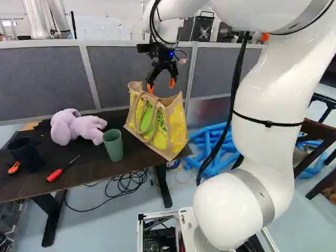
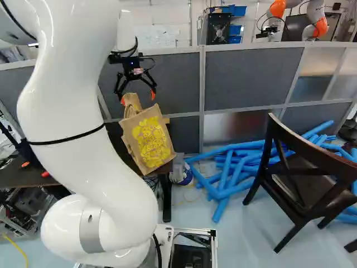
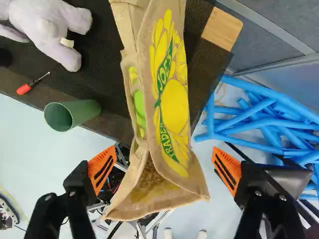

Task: Pick up the bag on the ground and place it on the table

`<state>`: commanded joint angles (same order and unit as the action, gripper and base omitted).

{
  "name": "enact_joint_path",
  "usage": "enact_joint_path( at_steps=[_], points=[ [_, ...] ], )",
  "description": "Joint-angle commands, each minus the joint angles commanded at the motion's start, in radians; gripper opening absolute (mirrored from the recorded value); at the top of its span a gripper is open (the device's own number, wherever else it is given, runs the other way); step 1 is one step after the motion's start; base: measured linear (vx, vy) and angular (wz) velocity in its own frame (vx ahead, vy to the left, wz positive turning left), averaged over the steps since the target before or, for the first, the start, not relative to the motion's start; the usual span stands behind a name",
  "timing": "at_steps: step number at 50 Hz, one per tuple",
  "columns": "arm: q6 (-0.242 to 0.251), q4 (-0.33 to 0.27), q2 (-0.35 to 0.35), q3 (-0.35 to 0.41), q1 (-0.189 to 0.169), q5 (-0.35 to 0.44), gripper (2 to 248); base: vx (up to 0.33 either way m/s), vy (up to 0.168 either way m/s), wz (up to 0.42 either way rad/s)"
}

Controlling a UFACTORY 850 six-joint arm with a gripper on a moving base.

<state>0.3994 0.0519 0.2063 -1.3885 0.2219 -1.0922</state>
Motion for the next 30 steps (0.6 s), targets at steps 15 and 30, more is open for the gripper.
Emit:
enact_joint_path(
  at_steps=[15,30],
  points=[
    [0.000,0.000,-0.029,-0.004,0.000,0.000,247,0.000,0.000,0.000],
    [0.000,0.000,-0.051,-0.008,0.000,0.000,247,0.000,0.000,0.000]
  ],
)
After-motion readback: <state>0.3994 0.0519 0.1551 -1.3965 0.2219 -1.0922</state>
